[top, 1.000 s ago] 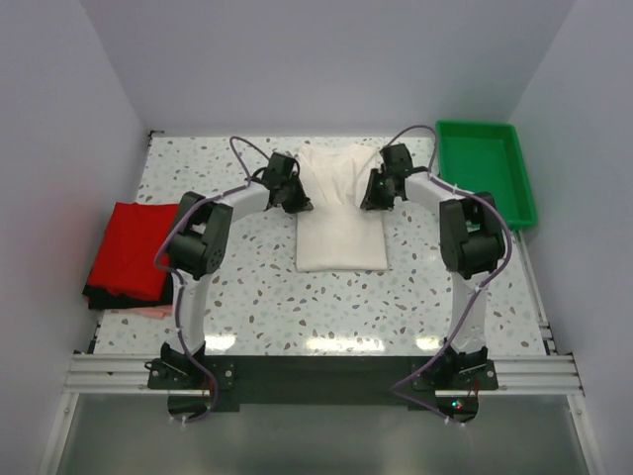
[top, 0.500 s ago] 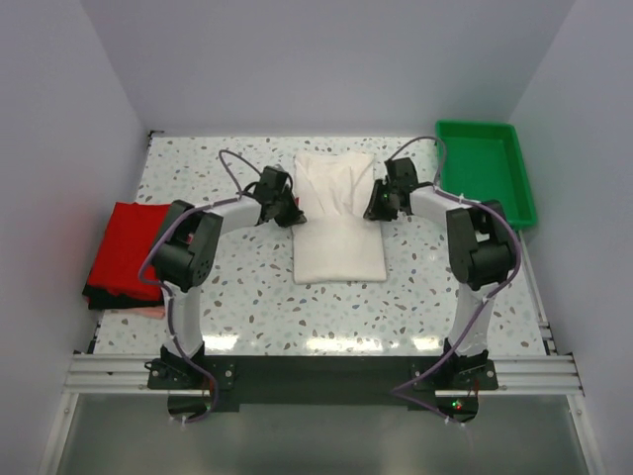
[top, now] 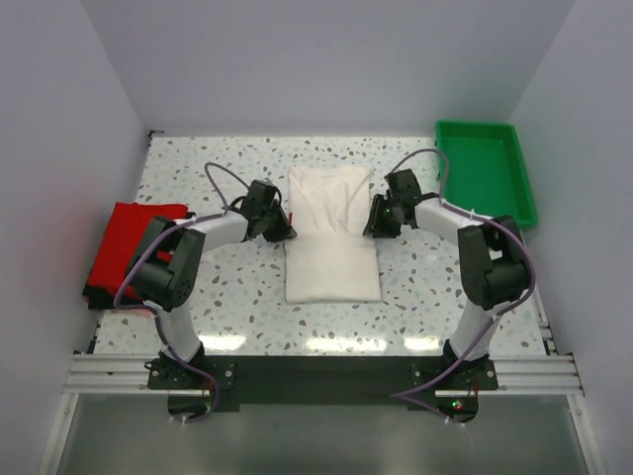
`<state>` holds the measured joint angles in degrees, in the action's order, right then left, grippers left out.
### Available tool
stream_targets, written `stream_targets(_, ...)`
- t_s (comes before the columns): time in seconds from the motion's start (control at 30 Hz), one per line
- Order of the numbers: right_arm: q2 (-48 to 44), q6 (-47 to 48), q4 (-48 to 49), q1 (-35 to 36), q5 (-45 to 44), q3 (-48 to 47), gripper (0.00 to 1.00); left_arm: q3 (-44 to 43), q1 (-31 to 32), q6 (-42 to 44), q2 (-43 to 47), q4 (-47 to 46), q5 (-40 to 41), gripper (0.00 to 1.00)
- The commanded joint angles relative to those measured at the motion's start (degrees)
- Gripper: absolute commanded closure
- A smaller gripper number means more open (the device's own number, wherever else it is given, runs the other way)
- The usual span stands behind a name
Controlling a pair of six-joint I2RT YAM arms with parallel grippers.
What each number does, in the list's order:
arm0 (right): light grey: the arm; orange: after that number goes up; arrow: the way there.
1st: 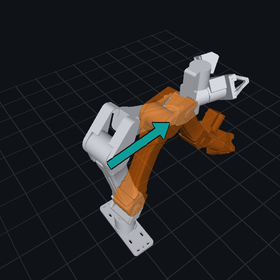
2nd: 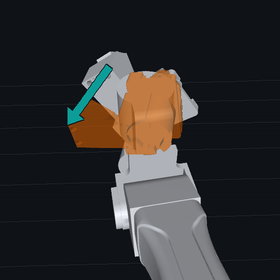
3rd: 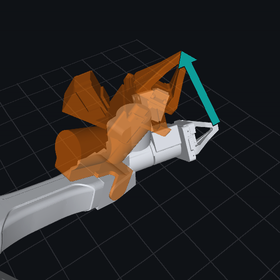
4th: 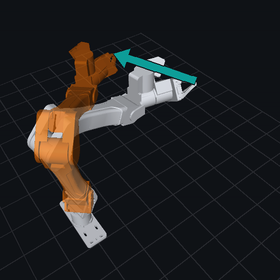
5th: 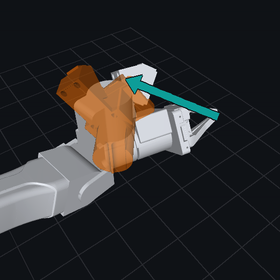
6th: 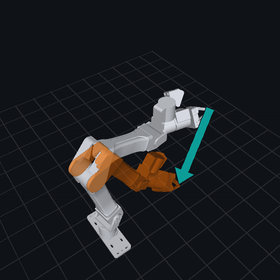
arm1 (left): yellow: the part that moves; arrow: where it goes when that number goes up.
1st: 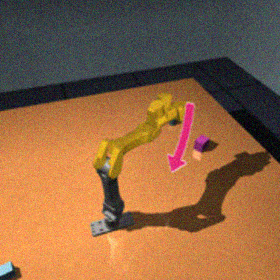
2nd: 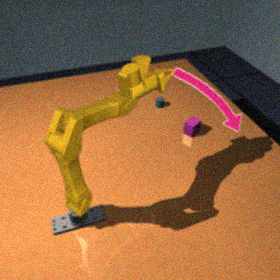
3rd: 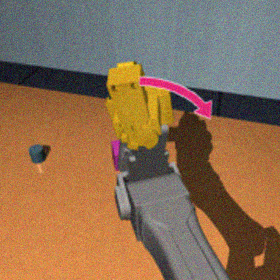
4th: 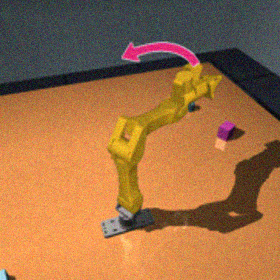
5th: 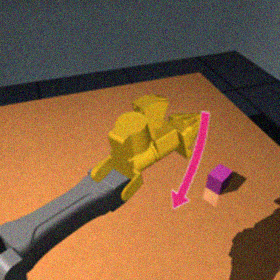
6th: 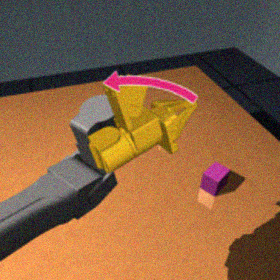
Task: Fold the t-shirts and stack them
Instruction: Fold the tshirt
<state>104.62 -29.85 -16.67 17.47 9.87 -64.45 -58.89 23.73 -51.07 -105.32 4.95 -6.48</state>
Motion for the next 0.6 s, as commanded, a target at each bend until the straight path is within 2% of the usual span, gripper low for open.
stream_targets(0.0,-6.69,1.37,-6.0,-1.65,-1.08,-4.89,0.61,-4.03,-1.57,3.16,6.07,2.52,1.38,0.75)
stream_targets(0.13,-13.71,0.49,-8.46,-4.29,1.65,-3.5,0.51,-1.94,-3.33,3.7,12.39,5.93,1.03,0.51)
stream_targets(0.2,-16.89,0.49,-9.7,-4.2,2.17,-1.22,0.5,0.61,-3.6,3.61,15.21,7.09,0.68,0.48)
stream_targets(0.4,-31.83,-2.49,-7.16,-3.94,6.91,18.1,0.48,18.86,-3.34,2.12,26.12,5.16,-6.87,0.43)
stream_targets(0.43,-33.24,-3.28,-6.72,-3.85,7.61,23.09,0.48,20.47,-3.25,2.11,28.04,4.98,-7.84,0.42)
stream_targets(0.57,-39.22,-6.36,-4.26,-3.68,10.08,32.26,0.48,27.59,-2.98,1.59,32.36,3.58,-12.05,0.41)
